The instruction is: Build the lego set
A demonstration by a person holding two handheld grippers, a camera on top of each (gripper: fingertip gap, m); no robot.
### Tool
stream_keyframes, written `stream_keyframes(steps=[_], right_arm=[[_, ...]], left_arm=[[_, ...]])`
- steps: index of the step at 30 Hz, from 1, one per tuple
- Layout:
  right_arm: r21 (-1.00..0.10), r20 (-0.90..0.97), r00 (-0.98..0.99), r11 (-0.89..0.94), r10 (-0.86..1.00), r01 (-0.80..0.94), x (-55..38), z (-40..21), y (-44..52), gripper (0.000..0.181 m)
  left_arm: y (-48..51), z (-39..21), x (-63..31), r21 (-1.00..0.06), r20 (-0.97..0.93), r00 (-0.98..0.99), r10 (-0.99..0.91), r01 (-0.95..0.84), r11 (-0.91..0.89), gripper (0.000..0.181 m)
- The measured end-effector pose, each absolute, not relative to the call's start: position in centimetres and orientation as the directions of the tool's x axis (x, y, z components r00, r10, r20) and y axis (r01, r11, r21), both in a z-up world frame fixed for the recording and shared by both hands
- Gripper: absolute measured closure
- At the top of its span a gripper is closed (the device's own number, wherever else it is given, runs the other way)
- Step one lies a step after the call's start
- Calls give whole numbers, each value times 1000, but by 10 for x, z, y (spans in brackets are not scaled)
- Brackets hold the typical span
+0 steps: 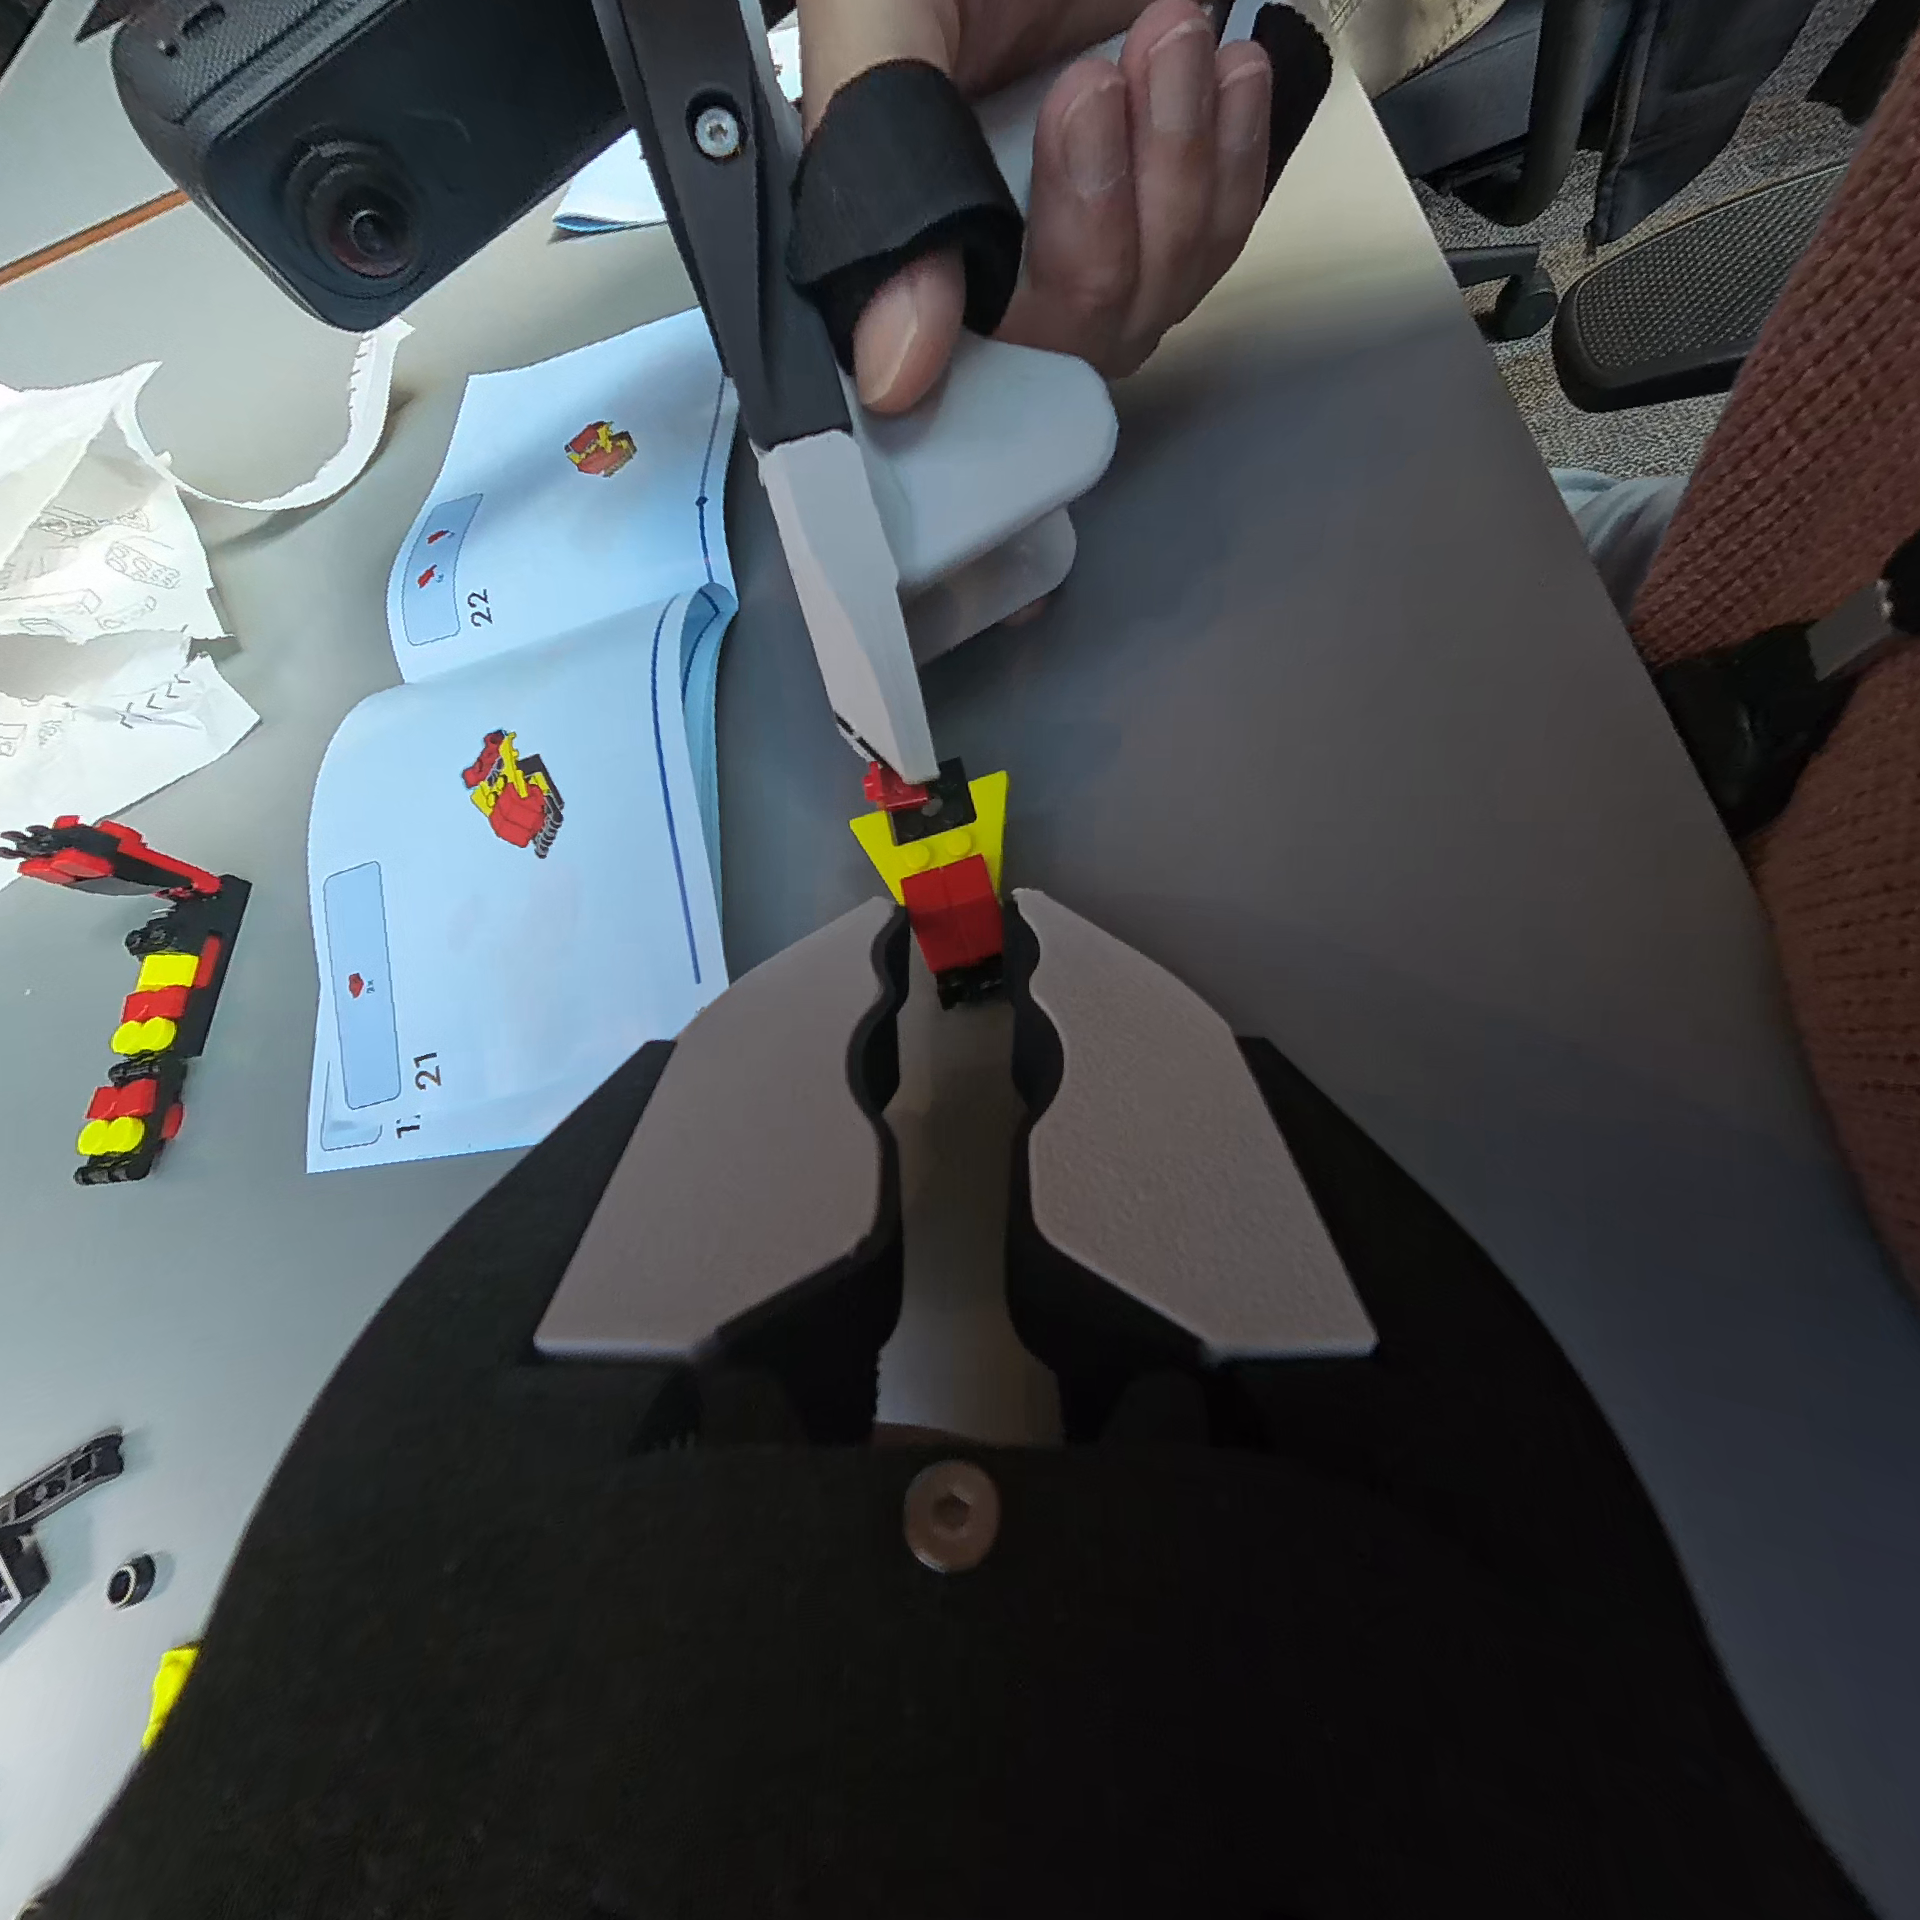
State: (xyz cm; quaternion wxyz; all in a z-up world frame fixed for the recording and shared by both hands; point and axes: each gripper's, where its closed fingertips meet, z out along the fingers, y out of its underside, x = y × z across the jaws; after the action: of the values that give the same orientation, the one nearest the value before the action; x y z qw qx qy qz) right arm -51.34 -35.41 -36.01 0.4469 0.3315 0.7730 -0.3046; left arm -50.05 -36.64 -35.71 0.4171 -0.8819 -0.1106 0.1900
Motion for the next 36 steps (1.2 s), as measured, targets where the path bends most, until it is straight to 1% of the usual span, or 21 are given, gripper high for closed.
stream_keyframes(steps=[7,11,16,22,24,28,30,32,36], right_arm=[[-156,-905,-346,563,249,812,-516,-360,-357,172],[-180,-895,-370,559,248,809,-515,-361,-356,172],[-252,-869,-439,561,227,789,-516,-355,-358,173],[-223,-891,-394,540,225,812,-513,-357,-359,173],[-216,-892,-391,544,228,811,-513,-358,-359,173],[-208,-895,-383,543,230,813,-516,-357,-360,173],[-191,-901,-367,551,229,813,-513,-358,-360,173],[-169,-911,-345,556,227,814,-512,-359,-359,173],[-156,-918,-327,552,225,819,-513,-358,-359,173]], left_arm=[[-368,-357,-502,-777,-247,900,359,37,-628,164],[-368,-358,-502,-777,-250,899,359,35,-629,164],[-372,-357,-504,-778,-262,890,373,34,-628,164],[-375,-357,-503,-784,-245,898,365,38,-620,164],[-376,-355,-502,-786,-242,902,358,34,-617,168],[-375,-339,-508,-833,-225,892,391,32,-552,172],[-375,-351,-510,-792,-239,898,369,39,-609,174],[-373,-353,-508,-797,-209,908,362,57,-602,180],[-372,-353,-508,-806,-190,912,363,66,-588,181]])
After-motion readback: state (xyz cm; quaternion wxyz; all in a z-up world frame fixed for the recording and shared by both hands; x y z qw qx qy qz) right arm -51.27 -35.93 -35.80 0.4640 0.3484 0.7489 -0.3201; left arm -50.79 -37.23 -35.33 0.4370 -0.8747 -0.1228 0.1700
